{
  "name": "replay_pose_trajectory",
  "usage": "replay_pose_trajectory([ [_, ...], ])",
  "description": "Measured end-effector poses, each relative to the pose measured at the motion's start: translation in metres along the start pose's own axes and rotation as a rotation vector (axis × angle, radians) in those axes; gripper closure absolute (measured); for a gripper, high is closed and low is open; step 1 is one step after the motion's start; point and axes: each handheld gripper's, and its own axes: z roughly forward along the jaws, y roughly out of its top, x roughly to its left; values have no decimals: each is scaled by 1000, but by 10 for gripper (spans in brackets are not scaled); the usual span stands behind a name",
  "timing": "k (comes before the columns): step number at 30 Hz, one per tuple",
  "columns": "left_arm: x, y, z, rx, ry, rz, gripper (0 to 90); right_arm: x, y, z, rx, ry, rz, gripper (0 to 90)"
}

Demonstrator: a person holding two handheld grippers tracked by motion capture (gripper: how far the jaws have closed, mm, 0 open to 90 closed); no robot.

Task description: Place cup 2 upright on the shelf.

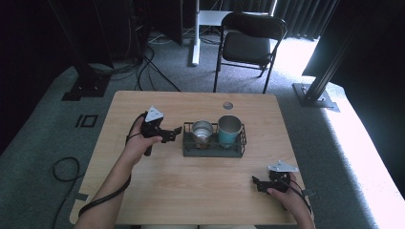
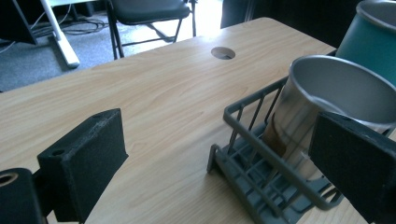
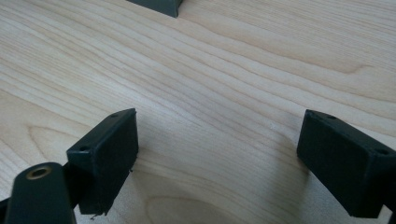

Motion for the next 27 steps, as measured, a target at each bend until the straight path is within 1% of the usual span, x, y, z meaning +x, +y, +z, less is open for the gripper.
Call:
replay_pose_trajectory([
  [8,6,-9,-5,7,15,-18,47,0,0,0,0,0,0,122],
  [10,9,-14,-6,14,29,-23,47,0,0,0,0,0,0,122],
  [15,13,-22,-8,26,37,-32,47,0,0,0,0,0,0,122],
  [16,15,-25,-9,26,37,-42,47,0,0,0,0,0,0,122],
  [17,15,-25,-9,26,37,-42,47,0,0,0,0,0,0,122],
  [18,16,-29,-10,32,43,-46,47,0,0,0,0,0,0,122],
  [25,19,-40,-15,44,45,-54,47,0,0,0,-1,0,0,122],
  [26,20,-44,-18,52,49,-54,47,0,0,0,-1,0,0,122],
  [27,20,-44,-18,52,49,-54,47,0,0,0,-1,0,0,122],
])
